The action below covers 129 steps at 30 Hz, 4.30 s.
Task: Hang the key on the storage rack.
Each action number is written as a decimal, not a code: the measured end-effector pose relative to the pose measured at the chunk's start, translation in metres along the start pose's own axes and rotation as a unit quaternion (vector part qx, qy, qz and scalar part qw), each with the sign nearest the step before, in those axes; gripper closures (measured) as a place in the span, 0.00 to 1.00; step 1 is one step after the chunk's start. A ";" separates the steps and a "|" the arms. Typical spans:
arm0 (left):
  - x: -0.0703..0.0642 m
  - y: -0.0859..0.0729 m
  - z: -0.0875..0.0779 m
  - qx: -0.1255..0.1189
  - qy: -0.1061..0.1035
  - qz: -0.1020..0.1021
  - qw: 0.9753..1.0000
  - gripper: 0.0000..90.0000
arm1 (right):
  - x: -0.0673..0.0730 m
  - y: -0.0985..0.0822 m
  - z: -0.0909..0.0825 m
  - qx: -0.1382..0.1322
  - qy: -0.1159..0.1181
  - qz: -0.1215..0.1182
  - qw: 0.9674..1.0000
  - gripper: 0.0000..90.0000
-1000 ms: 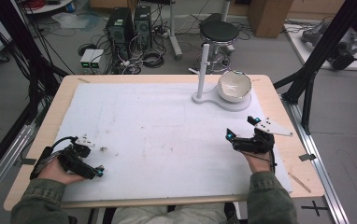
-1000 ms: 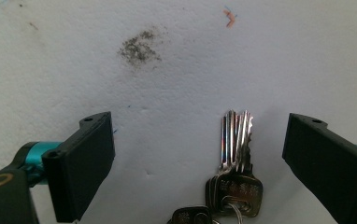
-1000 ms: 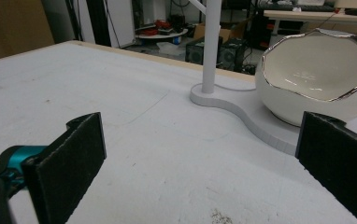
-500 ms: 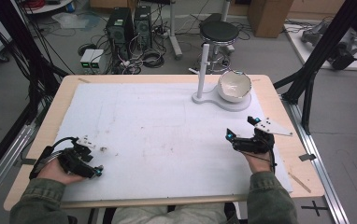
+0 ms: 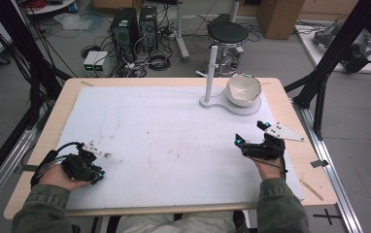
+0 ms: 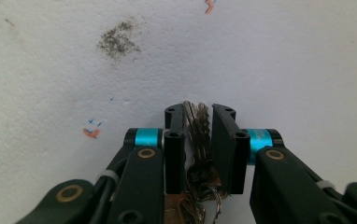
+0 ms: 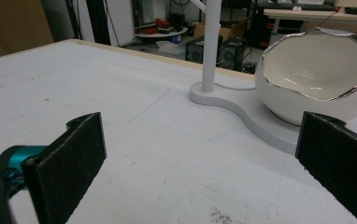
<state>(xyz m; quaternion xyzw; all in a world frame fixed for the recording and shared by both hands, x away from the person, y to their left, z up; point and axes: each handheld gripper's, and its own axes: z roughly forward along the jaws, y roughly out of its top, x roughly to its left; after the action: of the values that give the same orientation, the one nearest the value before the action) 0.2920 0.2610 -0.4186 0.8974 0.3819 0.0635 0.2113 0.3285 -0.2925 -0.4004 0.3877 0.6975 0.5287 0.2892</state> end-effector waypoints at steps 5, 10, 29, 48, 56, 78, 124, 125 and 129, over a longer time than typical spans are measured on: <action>0.004 -0.003 0.000 -0.009 -0.007 -0.001 1.000 0.92 | 0.000 0.000 0.000 -0.001 0.000 -0.001 1.000 0.01; 0.005 -0.005 -0.001 -0.015 -0.014 0.002 1.000 0.92 | 0.000 0.000 0.000 0.000 -0.001 -0.002 1.000 0.01; 0.013 -0.013 -0.028 -0.124 -0.025 -0.018 0.992 0.92 | 0.000 0.000 0.000 -0.004 -0.003 -0.004 1.000 0.01; 0.019 -0.013 -0.047 -0.214 -0.034 -0.039 0.975 0.92 | 0.001 0.000 0.000 -0.001 -0.004 -0.008 1.000 0.01; 0.021 -0.006 -0.053 -0.234 -0.014 -0.038 0.971 0.92 | 0.001 0.000 0.001 0.001 -0.002 -0.010 1.000 0.01; 0.020 0.060 -0.071 -0.225 -0.014 0.003 0.974 0.92 | 0.002 0.001 0.000 -0.001 -0.001 -0.012 1.000 0.01; 0.003 0.199 -0.099 -0.248 -0.015 0.087 0.965 0.92 | 0.001 0.002 -0.004 -0.009 -0.003 0.005 1.000 0.01; 0.003 0.201 -0.098 -0.250 -0.019 0.083 0.965 0.92 | 0.000 0.002 -0.004 -0.010 -0.003 0.005 1.000 0.01; 0.001 0.211 -0.095 -0.245 -0.023 0.090 0.965 0.92 | 0.000 0.002 -0.005 -0.012 0.000 0.007 1.000 0.01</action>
<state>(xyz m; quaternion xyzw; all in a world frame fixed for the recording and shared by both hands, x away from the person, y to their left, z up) 0.4056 0.1629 -0.2424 0.8501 0.2673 0.1529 0.4272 0.3249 -0.2949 -0.3975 0.3890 0.6887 0.5385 0.2905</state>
